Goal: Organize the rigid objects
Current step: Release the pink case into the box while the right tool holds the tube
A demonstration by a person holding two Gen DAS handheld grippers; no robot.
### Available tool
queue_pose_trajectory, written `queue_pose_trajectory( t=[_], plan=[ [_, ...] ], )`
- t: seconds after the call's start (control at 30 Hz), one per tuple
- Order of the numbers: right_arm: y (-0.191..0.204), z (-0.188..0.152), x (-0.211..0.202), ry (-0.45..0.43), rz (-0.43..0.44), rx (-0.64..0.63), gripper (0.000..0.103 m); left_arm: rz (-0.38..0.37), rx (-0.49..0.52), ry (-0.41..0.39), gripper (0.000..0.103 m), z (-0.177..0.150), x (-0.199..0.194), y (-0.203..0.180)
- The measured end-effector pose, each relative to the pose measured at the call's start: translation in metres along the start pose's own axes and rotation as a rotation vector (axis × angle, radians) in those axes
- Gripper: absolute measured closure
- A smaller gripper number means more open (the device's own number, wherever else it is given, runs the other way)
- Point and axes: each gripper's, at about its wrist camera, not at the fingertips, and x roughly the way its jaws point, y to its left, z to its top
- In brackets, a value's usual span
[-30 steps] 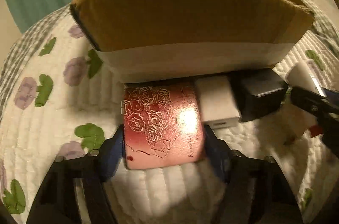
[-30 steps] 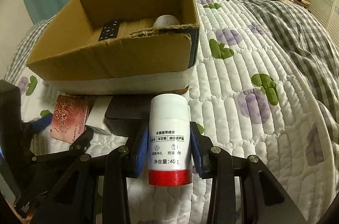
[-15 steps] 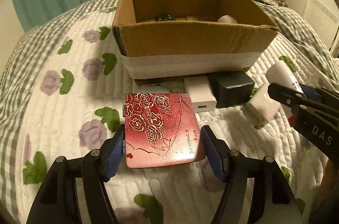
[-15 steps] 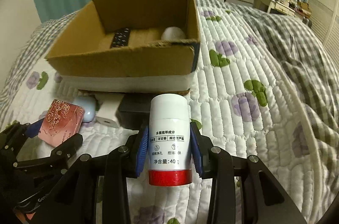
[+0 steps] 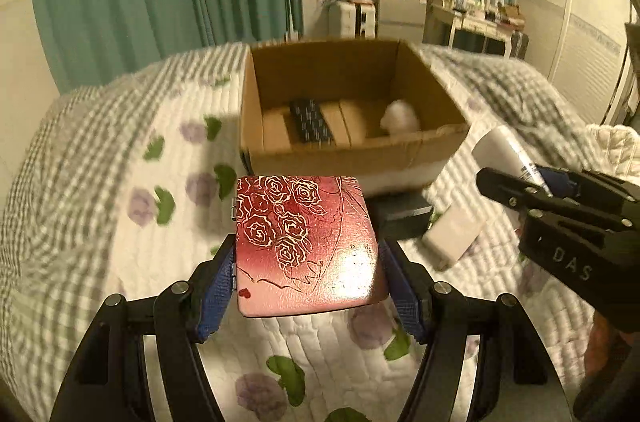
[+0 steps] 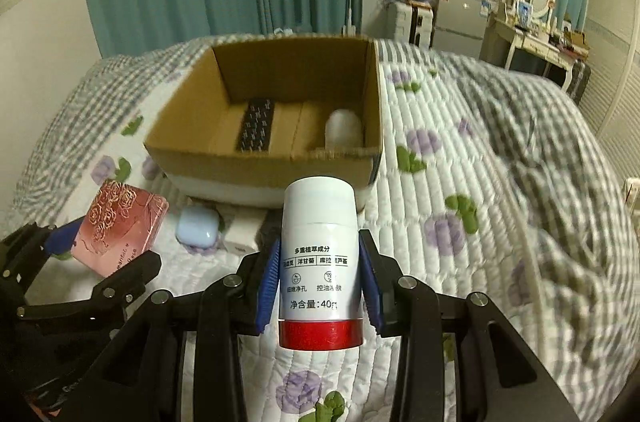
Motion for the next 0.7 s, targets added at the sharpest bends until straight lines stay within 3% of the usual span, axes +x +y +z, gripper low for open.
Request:
queue_pose_trajectory(
  t=[0.33, 0.53, 0.7],
  plan=[
    [0.002, 0.051, -0.03, -0.094, 0.036, -0.043, 0.067, -0.012, 0.008, -0.119, 0.033, 0.056, -0.032, -0.004],
    [0.001, 0.09, -0.025, -0.141, 0.017, -0.071, 0.067, -0.001, 0.012, -0.136, 0.033, 0.094, -0.012, -0.004],
    [-0.008, 0.117, -0.003, -0.146, 0.008, -0.076, 0.067, 0.015, 0.011, -0.11, 0.033, 0.12, 0.028, -0.003]
  ],
)
